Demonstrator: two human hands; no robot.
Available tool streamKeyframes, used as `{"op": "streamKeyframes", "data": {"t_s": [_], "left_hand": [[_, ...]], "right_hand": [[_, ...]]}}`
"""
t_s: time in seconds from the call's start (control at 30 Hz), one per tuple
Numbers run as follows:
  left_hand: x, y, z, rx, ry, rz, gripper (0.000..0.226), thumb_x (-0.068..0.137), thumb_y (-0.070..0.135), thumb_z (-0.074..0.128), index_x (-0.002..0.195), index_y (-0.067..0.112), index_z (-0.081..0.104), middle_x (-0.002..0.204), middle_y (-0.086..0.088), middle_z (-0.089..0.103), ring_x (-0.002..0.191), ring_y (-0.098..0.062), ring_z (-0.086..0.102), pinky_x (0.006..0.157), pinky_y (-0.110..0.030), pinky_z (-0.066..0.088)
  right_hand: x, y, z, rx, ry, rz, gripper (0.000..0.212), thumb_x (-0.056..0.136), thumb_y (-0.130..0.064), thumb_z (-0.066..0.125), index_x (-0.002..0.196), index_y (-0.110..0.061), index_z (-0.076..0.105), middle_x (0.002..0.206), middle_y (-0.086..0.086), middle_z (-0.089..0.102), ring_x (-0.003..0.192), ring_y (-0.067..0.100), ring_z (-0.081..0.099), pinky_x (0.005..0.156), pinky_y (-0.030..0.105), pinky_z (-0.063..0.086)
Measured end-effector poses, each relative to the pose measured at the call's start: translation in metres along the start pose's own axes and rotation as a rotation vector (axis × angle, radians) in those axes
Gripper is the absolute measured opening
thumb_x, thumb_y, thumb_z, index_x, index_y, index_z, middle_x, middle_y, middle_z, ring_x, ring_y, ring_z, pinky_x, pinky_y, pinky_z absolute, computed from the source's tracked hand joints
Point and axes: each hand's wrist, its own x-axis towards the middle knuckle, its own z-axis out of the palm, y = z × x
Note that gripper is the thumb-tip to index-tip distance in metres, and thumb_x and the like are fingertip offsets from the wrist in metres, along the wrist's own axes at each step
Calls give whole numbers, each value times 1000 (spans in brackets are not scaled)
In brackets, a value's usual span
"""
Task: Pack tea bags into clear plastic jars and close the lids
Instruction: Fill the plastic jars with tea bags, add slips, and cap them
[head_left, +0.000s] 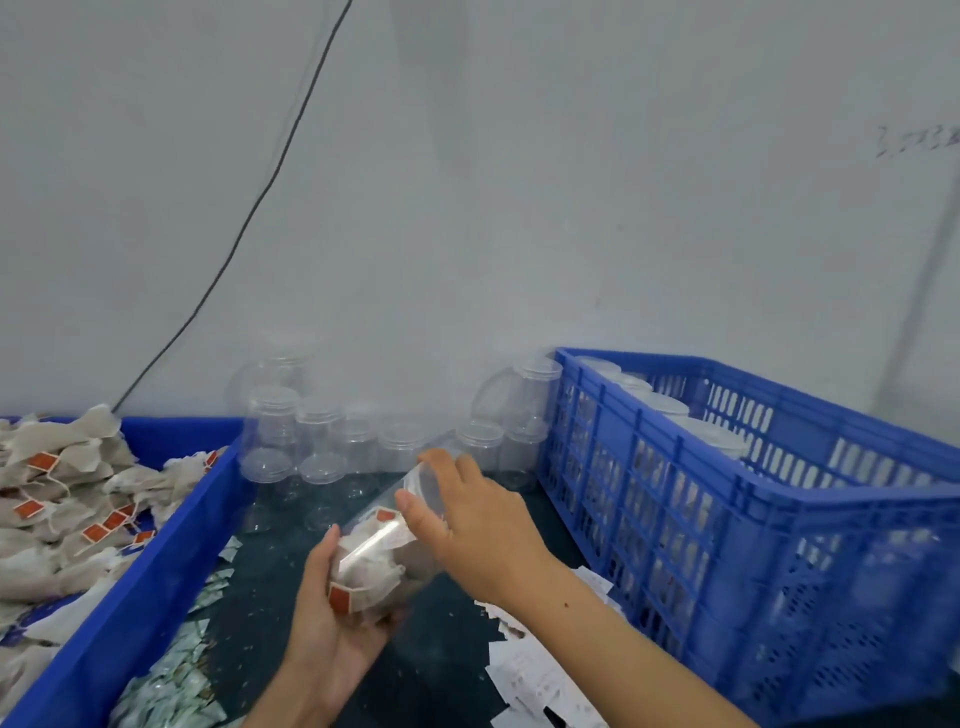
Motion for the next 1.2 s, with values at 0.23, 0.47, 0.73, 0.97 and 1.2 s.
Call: {"op": "streamKeyframes", "data": {"t_s": [0.23, 0.47, 0.73, 0.97, 1.2], "left_hand": [[-4, -24, 40, 27, 56, 184, 44, 92, 55, 44, 99, 22, 72, 88, -8, 74, 67, -18, 70, 54, -28, 56], [6, -21, 108, 88, -206, 281, 41, 88, 57, 44, 104, 33, 73, 104, -2, 72, 86, -16, 69, 62, -27, 57], [29, -37, 215, 559, -502, 346, 60, 82, 57, 51, 134, 27, 47, 119, 4, 66, 102, -8, 67, 98, -37, 51], [43, -59, 290, 959, -596, 446, 53, 85, 31, 72, 131, 24, 46, 119, 19, 52, 115, -9, 51, 96, -28, 42], [55, -85, 297, 1299, -644, 433, 52, 91, 36, 64, 135, 16, 44, 135, 3, 53, 115, -12, 50, 88, -25, 40]], "right_hand": [[-4, 9, -43, 17, 52, -29, 46, 97, -56, 28, 129, -24, 34, 112, 8, 47, 90, 33, 57, 76, 41, 45], [-7, 35, -100, 159, 152, 11, 42, 94, -53, 43, 132, -33, 37, 114, 6, 45, 96, 26, 54, 79, 37, 45], [-22, 88, -215, 366, 515, 197, 76, 74, -50, 75, 137, -28, 38, 97, -8, 49, 102, 15, 53, 85, 26, 42], [-53, 142, -236, 201, 755, 324, 86, 66, -43, 84, 137, -25, 38, 111, 2, 48, 114, 29, 50, 101, 44, 42], [-73, 185, -205, 163, 719, 462, 78, 71, -42, 80, 135, -21, 41, 115, 1, 47, 108, 17, 42, 104, 47, 37]]}}
